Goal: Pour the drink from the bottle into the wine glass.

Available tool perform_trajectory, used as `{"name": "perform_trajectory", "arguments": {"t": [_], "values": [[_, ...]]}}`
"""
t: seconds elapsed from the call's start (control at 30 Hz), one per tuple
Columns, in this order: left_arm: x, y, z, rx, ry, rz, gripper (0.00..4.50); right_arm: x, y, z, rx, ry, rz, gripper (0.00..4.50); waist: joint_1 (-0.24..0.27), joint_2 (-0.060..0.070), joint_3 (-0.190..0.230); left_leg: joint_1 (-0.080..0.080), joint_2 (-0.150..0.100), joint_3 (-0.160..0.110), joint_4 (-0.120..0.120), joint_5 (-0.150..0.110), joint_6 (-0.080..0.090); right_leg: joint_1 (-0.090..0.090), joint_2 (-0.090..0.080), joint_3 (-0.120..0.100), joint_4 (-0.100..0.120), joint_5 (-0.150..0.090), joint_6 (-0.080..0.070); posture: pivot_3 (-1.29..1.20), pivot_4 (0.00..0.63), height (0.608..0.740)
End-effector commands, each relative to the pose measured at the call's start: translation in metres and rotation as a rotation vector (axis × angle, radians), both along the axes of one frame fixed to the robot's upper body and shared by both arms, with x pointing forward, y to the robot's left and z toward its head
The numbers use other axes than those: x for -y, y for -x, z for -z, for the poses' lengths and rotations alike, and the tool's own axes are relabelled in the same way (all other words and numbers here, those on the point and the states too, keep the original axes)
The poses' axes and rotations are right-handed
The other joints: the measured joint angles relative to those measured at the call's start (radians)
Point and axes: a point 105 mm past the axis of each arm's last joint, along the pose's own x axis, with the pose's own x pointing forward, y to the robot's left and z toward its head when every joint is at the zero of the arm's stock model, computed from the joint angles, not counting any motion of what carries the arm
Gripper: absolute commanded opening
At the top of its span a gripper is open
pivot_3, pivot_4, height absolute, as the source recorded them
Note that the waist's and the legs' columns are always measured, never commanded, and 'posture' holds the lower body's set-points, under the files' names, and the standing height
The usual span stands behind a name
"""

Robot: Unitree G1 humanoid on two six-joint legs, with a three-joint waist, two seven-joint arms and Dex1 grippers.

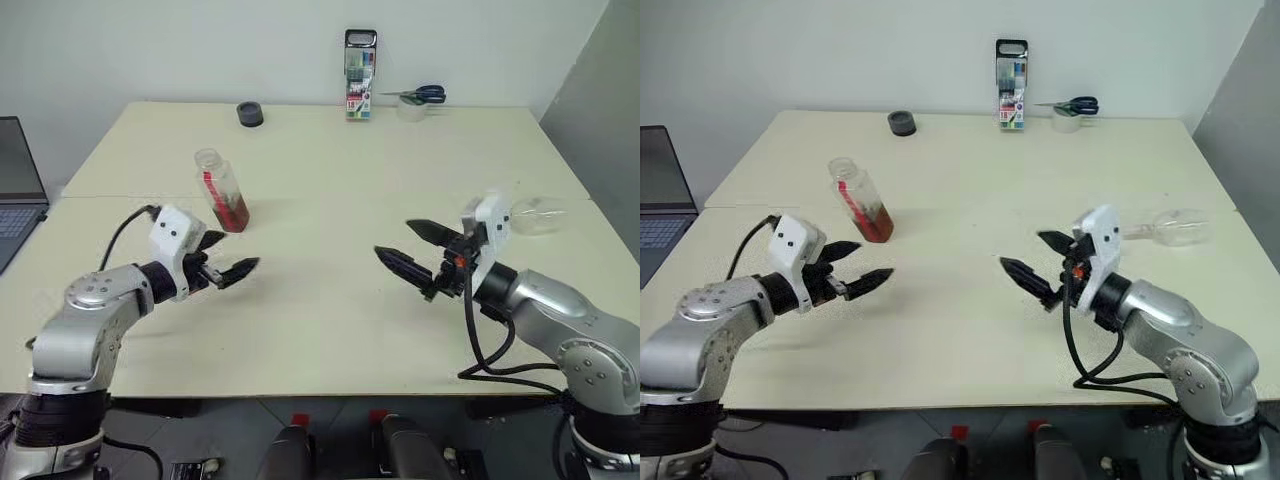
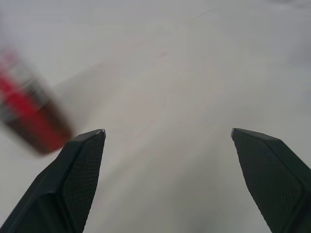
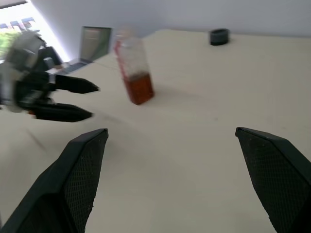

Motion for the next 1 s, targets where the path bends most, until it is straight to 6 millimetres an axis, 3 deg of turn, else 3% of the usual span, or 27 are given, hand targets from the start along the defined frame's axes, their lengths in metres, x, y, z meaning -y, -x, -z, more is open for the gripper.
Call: {"name": "perform_trajectory", "arguments": {"t": [0.03, 0.13, 0.23, 0.43, 0.57, 1.0], "values": [[0.031, 0.012, -0.02, 0.034, -0.015, 0.257, 4.44, 0.045, -0.02, -0.004, -0.004, -0.034, 0.254, 4.5, -0.005, 0.0, 0.0, 0.0, 0.001, 0.001, 0.0, 0.0, 0.0, 0.0, 0.002, 0.0, 0.0, 0.0, 0.0, 0.0, 0.15, 0.74], [0.045, 0.003, -0.032, 0.057, -0.015, 0.346, 4.44, 0.088, -0.035, 0.018, -0.123, -0.055, 0.481, 4.5, -0.005, 0.0, 0.0, 0.0, 0.002, 0.005, 0.0, -0.002, 0.004, 0.001, 0.006, 0.0, 0.0, 0.0, 0.0, 0.0, 0.15, 0.74], [0.056, -0.005, -0.039, 0.072, -0.003, 0.398, 4.44, 0.107, -0.044, 0.028, -0.231, -0.215, 0.592, 4.5, -0.011, 0.0, 0.0, 0.001, 0.002, 0.007, -0.001, -0.002, 0.004, 0.0, 0.007, 0.001, 0.001, 0.0, 0.0, 0.0, 0.15, 0.74], [0.07, -0.009, -0.044, 0.09, -0.005, 0.484, 4.44, 0.124, -0.068, 0.033, -0.407, -0.77, 0.716, 4.5, -0.025, 0.001, 0.0, 0.001, 0.004, 0.009, -0.002, -0.002, 0.004, -0.002, 0.007, 0.004, 0.002, 0.0, -0.001, 0.0, 0.15, 0.74], [0.079, -0.005, -0.049, 0.095, 0.004, 0.537, 4.44, 0.132, -0.086, 0.034, -0.454, -0.961, 0.738, 4.5, -0.024, 0.001, 0.0, 0.0, 0.003, 0.009, -0.001, -0.002, 0.004, -0.002, 0.008, 0.003, 0.002, 0.0, -0.001, 0.0, 0.15, 0.74], [0.096, -0.004, -0.053, 0.116, -0.016, 0.63, 4.44, 0.14, -0.152, 0.051, -0.497, -1.024, 0.779, 4.5, -0.038, 0.002, 0.001, 0.001, 0.003, 0.011, -0.002, -0.002, 0.005, -0.002, 0.008, 0.004, 0.002, 0.0, -0.001, 0.0, 0.15, 0.74]]}}
